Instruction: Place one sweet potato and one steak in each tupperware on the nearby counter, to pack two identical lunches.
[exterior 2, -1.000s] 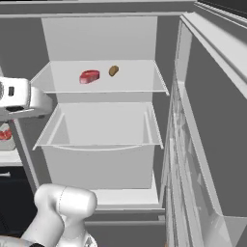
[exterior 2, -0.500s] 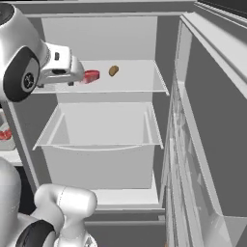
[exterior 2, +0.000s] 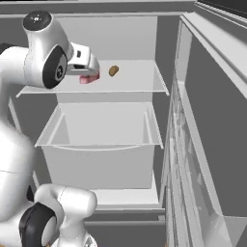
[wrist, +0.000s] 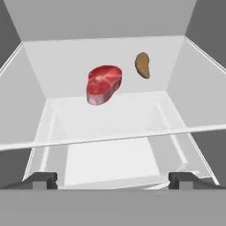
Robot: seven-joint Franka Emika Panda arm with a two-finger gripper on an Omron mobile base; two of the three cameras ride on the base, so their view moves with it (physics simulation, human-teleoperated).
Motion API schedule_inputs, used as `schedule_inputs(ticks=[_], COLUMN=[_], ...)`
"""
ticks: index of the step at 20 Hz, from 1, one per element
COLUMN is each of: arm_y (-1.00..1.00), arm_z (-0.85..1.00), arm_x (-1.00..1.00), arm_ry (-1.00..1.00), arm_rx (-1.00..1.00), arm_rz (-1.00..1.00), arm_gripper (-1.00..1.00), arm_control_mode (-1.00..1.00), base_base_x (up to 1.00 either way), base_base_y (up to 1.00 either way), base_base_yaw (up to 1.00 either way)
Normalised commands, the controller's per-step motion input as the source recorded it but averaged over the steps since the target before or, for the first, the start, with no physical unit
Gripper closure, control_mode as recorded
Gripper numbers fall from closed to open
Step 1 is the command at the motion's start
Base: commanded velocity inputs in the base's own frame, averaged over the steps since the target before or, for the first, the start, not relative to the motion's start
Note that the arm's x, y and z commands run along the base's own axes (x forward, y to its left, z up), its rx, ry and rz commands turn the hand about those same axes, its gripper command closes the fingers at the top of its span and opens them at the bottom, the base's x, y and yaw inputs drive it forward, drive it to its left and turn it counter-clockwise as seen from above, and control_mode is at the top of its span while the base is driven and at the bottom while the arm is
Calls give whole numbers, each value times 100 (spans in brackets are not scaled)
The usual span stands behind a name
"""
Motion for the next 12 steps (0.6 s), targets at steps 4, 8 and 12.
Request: schedule_inputs(ticks=[4, 8, 12], arm_y=[9, 5, 36], arm_z=[-29, -51, -21], arm_x=[100, 11, 34], arm_ry=[-3, 0, 0], arm_rx=[8, 3, 1], arm_rz=[-11, 0, 5], arm_gripper=[-100, -100, -100], arm_control_mode=[-100, -100, -100], base_base_x=[0, 0, 0], base_base_y=[0, 0, 0], base_base_yaw=[0, 0, 0])
